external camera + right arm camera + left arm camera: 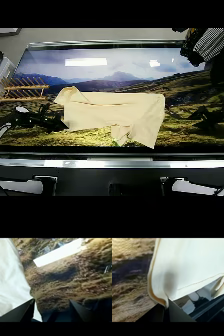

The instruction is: Fold the clothes and pants, and hang the long-sleeved shirts on hangers.

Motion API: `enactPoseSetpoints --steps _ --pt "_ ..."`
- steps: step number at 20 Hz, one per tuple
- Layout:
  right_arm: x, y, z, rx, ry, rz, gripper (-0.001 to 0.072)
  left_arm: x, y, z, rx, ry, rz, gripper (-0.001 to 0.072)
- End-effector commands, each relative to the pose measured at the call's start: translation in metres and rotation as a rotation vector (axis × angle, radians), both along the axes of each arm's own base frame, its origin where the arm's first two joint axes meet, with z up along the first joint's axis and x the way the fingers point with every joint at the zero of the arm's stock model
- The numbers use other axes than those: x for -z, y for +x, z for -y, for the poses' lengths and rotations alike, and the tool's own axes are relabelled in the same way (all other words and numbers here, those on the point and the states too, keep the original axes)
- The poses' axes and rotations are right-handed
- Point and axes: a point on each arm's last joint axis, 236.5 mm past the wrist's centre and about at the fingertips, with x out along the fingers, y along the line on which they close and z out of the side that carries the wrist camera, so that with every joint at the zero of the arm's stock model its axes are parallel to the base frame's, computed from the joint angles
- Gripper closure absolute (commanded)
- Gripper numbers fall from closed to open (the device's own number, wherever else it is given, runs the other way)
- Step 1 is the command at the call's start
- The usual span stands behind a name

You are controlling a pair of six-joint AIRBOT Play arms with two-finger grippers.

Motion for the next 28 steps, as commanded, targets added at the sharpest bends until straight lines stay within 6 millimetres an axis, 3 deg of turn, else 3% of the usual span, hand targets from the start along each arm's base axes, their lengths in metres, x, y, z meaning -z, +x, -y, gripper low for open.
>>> enactPoseSetpoints --steps 1,3,7,12,13,15,16,17,18,19,20,21,22,23,24,25,26,27,28 --pt "0.025 0.016 -0.032 -0.099 0.009 0.094 0.0213 -0.012 0.006 0.0 0.011 0.012 0.058 0.0689" --pt "0.048 0.032 -0.045 -0.072 0.027 0.115 0.0215 -0.018 0.007 0.0 0.011 0.018 0.078 0.0689" --pt "0.055 0.068 -0.085 -0.028 0.24 0.213 0.0243 -0.025 0.009 0.0 0.011 0.024 0.098 0.0688" --pt "0.083 0.082 -0.114 -0.048 0.2 0.18 0.0254 -0.035 0.012 -0.001 0.009 0.036 0.133 0.0689" --pt "0.084 0.085 -0.118 -0.036 0.191 0.173 0.0319 -0.037 0.013 -0.001 0.007 0.041 0.144 0.0689" --pt "0.069 0.084 -0.13 -0.122 0.226 0.192 0.0672 -0.043 0.02 -0.004 -0.005 0.06 0.179 0.0689" --pt "0.053 0.084 -0.133 -0.17 0.245 0.204 0.0673 -0.051 0.03 -0.009 -0.019 0.083 0.224 0.069" --pt "0.029 0.089 -0.13 -0.224 0.23 0.238 0.0673 -0.067 0.046 -0.014 -0.035 0.112 0.296 0.069" --pt "-0.001 0.098 -0.122 -0.267 0.179 0.291 0.0673 -0.098 0.068 -0.021 -0.051 0.153 0.41 0.069" --pt "-0.044 0.112 -0.111 -0.312 0.096 0.383 0.0673 -0.142 0.091 -0.028 -0.063 0.2 0.556 0.069" --pt "-0.093 0.126 -0.1 -0.343 -0.004 0.498 0.0673 -0.205 0.115 -0.036 -0.071 0.266 0.76 0.0691" --pt "-0.157 0.139 -0.088 -0.362 -0.139 0.647 0.0673 -0.285 0.131 -0.044 -0.112 0.339 0.983 0.069" --pt "-0.225 0.144 -0.079 -0.36 -0.275 0.797 0.0673 -0.367 0.133 -0.051 -0.176 0.398 1.19 0.069" --pt "-0.303 0.138 -0.072 -0.341 -0.424 0.966 0.0674 -0.454 0.118 -0.056 -0.248 0.452 1.404 0.0689" --pt "-0.373 0.121 -0.071 -0.308 -0.554 1.119 0.0674 -0.524 0.092 -0.057 -0.307 0.49 1.576 0.0689" --pt "-0.437 0.092 -0.075 -0.275 -0.665 1.257 0.0674 -0.578 0.06 -0.053 -0.346 0.513 1.711 0.0689" --pt "-0.484 0.059 -0.084 -0.249 -0.743 1.363 0.0674 -0.616 0.023 -0.044 -0.358 0.522 1.812 0.0689" --pt "-0.519 0.021 -0.096 -0.226 -0.802 1.451 0.0674 -0.636 -0.008 -0.035 -0.36 0.526 1.875 0.0689" --pt "-0.542 -0.012 -0.106 -0.214 -0.849 1.507 0.0674 -0.649 -0.034 -0.027 -0.358 0.528 1.92 0.0689"
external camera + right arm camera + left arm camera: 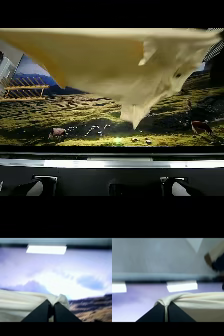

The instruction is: Fold the clothes and pants, and hang the long-sleeved shirts on hangers.

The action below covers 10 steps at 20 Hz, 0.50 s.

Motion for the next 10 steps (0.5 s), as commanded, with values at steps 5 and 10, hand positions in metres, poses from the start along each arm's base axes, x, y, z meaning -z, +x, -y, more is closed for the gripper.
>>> enactPoseSetpoints --steps 5,10 --pt "-0.172 -0.223 -0.042 0.214 -0.126 0.526 0.0674 -0.152 -0.197 0.035 -0.052 0.028 0.51 0.0691" --pt "-0.192 -0.267 -0.045 0.274 -0.073 0.629 0.0675 -0.16 -0.229 0.039 -0.07 0.017 0.535 0.0691"
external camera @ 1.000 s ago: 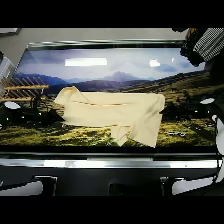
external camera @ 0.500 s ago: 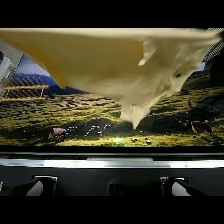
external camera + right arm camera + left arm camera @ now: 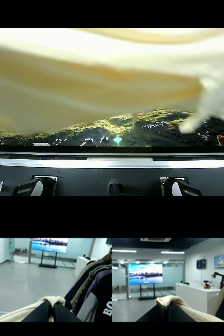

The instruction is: Fold the clothes and pants, and hang the long-sleeved shirts on hangers.

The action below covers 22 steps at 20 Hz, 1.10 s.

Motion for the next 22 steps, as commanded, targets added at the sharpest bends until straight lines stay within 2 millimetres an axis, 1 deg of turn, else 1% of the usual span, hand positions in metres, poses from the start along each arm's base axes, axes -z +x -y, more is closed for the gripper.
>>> enactPoseSetpoints --steps 1,2,3,4,5,6,7,8,9,10,11,12,13,14,15,16,17,18,19,20,21,22 --pt "-0.016 -0.029 0.0 0.026 0.054 0.081 0.0676 -0.006 -0.021 0.001 -0.013 -0.018 0.017 0.0691" --pt "-0.007 -0.019 0.003 0.022 0.074 0.039 0.0676 -0.003 -0.016 0.0 -0.008 -0.021 0.0 0.0691" --pt "0.01 -0.003 0.007 0.019 0.091 -0.042 0.0676 0.007 -0.004 0.001 -0.004 -0.009 -0.049 0.0691" --pt "0.041 0.019 0.012 0.015 0.114 -0.184 0.0676 0.026 0.016 0.0 -0.003 0.015 -0.139 0.0691" --pt "0.081 0.041 0.019 0.01 0.138 -0.358 0.0677 0.062 0.047 -0.003 0.008 0.02 -0.3 0.0691" --pt "0.131 0.064 0.024 -0.008 0.176 -0.578 0.0677 0.108 0.08 -0.005 0.046 -0.002 -0.492 0.0691" --pt "0.182 0.081 0.027 -0.039 0.234 -0.8 0.0677 0.157 0.112 -0.005 0.09 -0.027 -0.669 0.0691" --pt "0.237 0.097 0.028 -0.08 0.286 -1.046 0.0677 0.214 0.142 -0.004 0.136 -0.047 -0.843 0.0691" --pt "0.282 0.121 0.029 -0.103 0.336 -1.196 0.0677 0.269 0.167 -0.004 0.165 -0.062 -0.984 0.0691" --pt "0.325 0.141 0.028 -0.107 0.33 -1.314 0.0677 0.33 0.187 -0.003 0.185 -0.084 -1.117 0.0691" --pt "0.373 0.157 0.023 -0.098 0.314 -1.432 0.0677 0.387 0.201 -0.003 0.192 -0.131 -1.232 0.0691" --pt "0.426 0.17 0.013 -0.096 0.282 -1.549 0.0677 0.444 0.21 -0.006 0.18 -0.184 -1.337 0.069" --pt "0.475 0.182 0.002 -0.098 0.263 -1.635 0.0677 0.49 0.216 -0.01 0.157 -0.235 -1.417 0.069" --pt "0.513 0.197 -0.004 -0.075 0.293 -1.673 0.0676 0.533 0.221 -0.015 0.133 -0.273 -1.491 0.069" --pt "0.545 0.218 -0.007 -0.04 0.358 -1.685 0.0676 0.563 0.227 -0.019 0.117 -0.301 -1.549 0.069" --pt "0.57 0.243 -0.01 -0.016 0.429 -1.663 0.0676 0.587 0.239 -0.024 0.098 -0.321 -1.585 0.069" --pt "0.587 0.27 -0.014 -0.02 0.477 -1.614 0.0676 0.602 0.253 -0.029 0.083 -0.326 -1.594 0.069" --pt "0.596 0.298 -0.017 -0.034 0.511 -1.538 0.0676 0.61 0.272 -0.034 0.077 -0.303 -1.579 0.069" --pt "0.598 0.327 -0.017 -0.045 0.531 -1.436 0.0675 0.611 0.291 -0.038 0.079 -0.274 -1.552 0.069" --pt "0.594 0.354 -0.013 -0.043 0.544 -1.326 0.0675 0.61 0.31 -0.041 0.077 -0.241 -1.521 0.069" --pt "0.587 0.38 -0.005 -0.029 0.553 -1.206 0.0675 0.608 0.33 -0.044 0.067 -0.233 -1.485 0.069" --pt "0.578 0.402 0.002 -0.011 0.579 -1.101 0.0675 0.603 0.348 -0.046 0.054 -0.23 -1.448 0.069"
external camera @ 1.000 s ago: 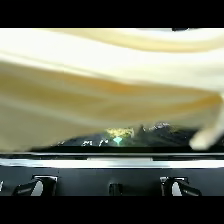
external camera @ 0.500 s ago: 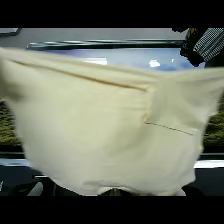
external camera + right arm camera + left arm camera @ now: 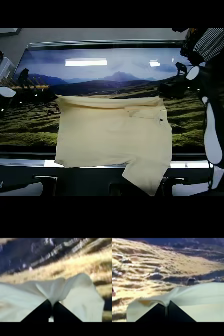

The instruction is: Fold the clothes and pants, and hang the long-sleeved shirts on hangers.

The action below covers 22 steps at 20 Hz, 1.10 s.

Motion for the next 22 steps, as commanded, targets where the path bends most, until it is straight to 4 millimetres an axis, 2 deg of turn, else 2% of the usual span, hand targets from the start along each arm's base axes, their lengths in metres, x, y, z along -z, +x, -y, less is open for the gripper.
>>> enactPoseSetpoints --steps 1,3,5,7,8,10,12,13,15,17,20,22 --pt "-0.008 0.092 0.019 0.192 0.019 0.351 0.0675 0.012 0.062 -0.011 -0.021 0.054 0.094 0.069" --pt "-0.005 0.107 0.024 0.228 0.025 0.395 0.0675 0.006 0.092 -0.004 -0.004 0.083 0.165 0.069" --pt "0.01 0.11 0.025 0.228 0.024 0.376 0.0674 0.006 0.111 0.019 0.07 0.111 0.206 0.069" --pt "0.009 0.118 0.028 0.239 0.019 0.407 0.0675 0.004 0.126 0.034 0.078 0.119 0.247 0.0689" --pt "0.006 0.121 0.029 0.24 0.019 0.418 0.0675 0.003 0.132 0.036 0.073 0.122 0.262 0.0689" --pt "0.016 0.115 0.025 0.224 0.021 0.366 0.0674 0.017 0.13 0.041 0.077 0.103 0.222 0.0689" --pt "0.035 0.097 0.019 0.195 0.022 0.261 0.0674 0.036 0.113 0.048 0.1 0.056 0.121 0.0689" --pt "0.036 0.086 0.018 0.169 0.006 0.218 0.0674 0.035 0.104 0.047 0.123 0.044 0.089 0.0689" --pt "0.023 0.057 0.028 0.065 -0.105 0.127 0.0674 0.018 0.083 0.038 0.192 0.052 0.06 0.0689" --pt "0.006 0.008 0.045 -0.002 -0.215 -0.026 0.0673 0.005 0.044 0.021 0.258 0.035 -0.049 0.0688" --pt "0.002 -0.076 0.051 -0.095 -0.258 -0.339 0.0673 0.02 -0.036 0.001 0.355 -0.007 -0.357 0.0689" --pt "0.016 -0.1 0.039 -0.116 -0.202 -0.433 0.0673 0.04 -0.065 0.0 0.374 -0.02 -0.481 0.0689"
